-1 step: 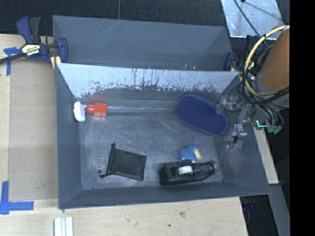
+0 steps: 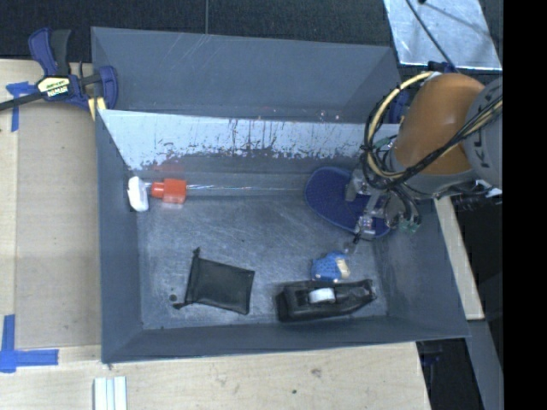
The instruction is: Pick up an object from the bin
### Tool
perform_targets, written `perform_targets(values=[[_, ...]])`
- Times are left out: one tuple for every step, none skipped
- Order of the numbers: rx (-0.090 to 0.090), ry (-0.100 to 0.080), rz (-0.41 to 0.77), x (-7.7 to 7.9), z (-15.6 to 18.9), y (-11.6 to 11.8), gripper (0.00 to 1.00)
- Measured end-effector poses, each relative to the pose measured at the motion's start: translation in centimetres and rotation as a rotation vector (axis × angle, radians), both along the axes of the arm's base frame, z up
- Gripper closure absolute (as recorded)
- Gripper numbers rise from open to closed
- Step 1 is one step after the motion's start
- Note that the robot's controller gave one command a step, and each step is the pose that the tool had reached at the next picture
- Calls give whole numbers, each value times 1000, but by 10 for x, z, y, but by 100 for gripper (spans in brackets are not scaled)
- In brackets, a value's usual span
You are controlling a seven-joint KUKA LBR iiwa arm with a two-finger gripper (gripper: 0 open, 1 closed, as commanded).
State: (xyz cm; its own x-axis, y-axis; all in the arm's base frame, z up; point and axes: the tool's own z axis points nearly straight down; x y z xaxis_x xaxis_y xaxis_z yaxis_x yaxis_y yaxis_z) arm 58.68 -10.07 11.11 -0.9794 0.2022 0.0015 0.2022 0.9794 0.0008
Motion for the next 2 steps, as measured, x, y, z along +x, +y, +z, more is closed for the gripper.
perform_targets(values=[[6,-3,-26,26,-42,-31,0],[5,-4,-24,26,-38,-30,100]])
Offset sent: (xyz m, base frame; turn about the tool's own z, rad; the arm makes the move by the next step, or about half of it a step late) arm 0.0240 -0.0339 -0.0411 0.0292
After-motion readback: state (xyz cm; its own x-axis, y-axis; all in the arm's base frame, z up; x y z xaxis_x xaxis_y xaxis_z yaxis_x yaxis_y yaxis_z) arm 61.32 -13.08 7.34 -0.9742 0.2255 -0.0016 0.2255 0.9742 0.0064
